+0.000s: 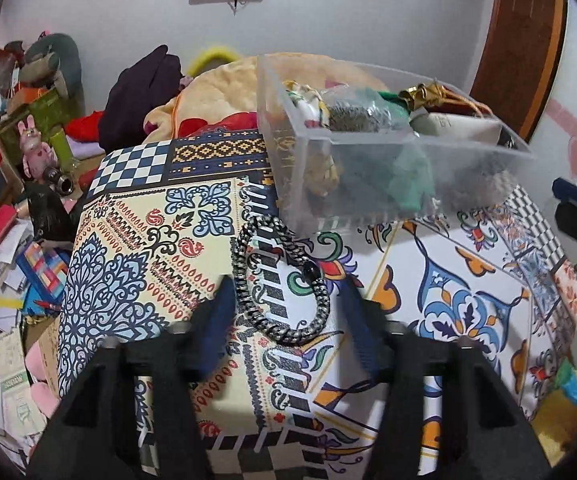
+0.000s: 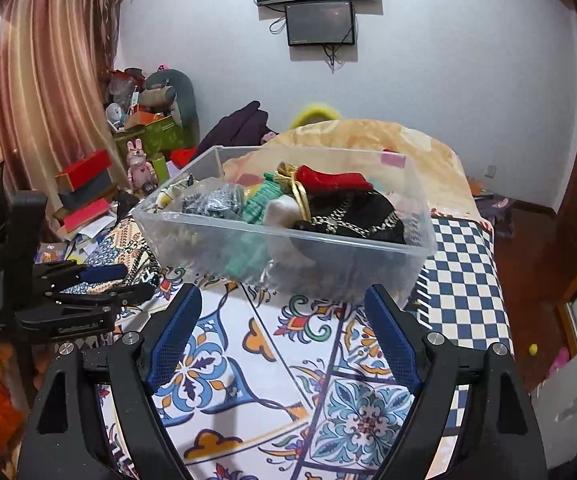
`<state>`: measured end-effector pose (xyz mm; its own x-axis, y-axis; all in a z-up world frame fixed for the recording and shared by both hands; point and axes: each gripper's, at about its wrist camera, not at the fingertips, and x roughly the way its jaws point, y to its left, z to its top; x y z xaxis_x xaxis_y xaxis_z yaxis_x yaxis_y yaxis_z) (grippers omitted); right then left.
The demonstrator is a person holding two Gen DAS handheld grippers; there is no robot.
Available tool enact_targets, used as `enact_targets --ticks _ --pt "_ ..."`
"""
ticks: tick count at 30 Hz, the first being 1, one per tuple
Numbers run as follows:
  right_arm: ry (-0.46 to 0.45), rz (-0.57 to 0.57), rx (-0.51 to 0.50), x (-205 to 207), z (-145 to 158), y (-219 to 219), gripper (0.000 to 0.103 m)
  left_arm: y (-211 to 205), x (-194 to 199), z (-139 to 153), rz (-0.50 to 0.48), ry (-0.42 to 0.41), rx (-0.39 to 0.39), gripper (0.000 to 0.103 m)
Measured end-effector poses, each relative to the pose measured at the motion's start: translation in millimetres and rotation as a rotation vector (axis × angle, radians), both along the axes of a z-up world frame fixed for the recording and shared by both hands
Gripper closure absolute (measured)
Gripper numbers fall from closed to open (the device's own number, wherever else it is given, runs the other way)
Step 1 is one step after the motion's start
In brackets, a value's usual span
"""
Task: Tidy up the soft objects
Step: 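Grasp the black beaded strap with the left tool and drop it into the box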
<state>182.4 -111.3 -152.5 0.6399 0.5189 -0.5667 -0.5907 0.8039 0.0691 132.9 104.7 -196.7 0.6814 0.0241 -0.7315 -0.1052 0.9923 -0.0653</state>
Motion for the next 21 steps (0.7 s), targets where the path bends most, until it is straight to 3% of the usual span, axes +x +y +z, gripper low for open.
enact_targets --ticks 7,10,16,21 --pt "0.017 -0.022 0.046 -0.1 1.9 -10.6 0.021 -11.9 -22.9 -2.6 -0.029 -0.014 0.034 0.090" --pt "0.008 -0.030 0.051 -1.0 3.1 -14.1 0.021 -18.7 -35.7 7.3 -0.039 -0.034 0.043 0.091" --pt "-0.011 -0.038 0.076 -5.2 10.5 -22.2 0.021 -34.1 -50.5 54.1 -0.069 -0.143 0.047 0.091" --pt "-0.036 -0.051 0.102 -8.3 20.9 -30.7 0.021 -49.2 -29.8 87.5 -0.112 -0.231 0.048 0.091"
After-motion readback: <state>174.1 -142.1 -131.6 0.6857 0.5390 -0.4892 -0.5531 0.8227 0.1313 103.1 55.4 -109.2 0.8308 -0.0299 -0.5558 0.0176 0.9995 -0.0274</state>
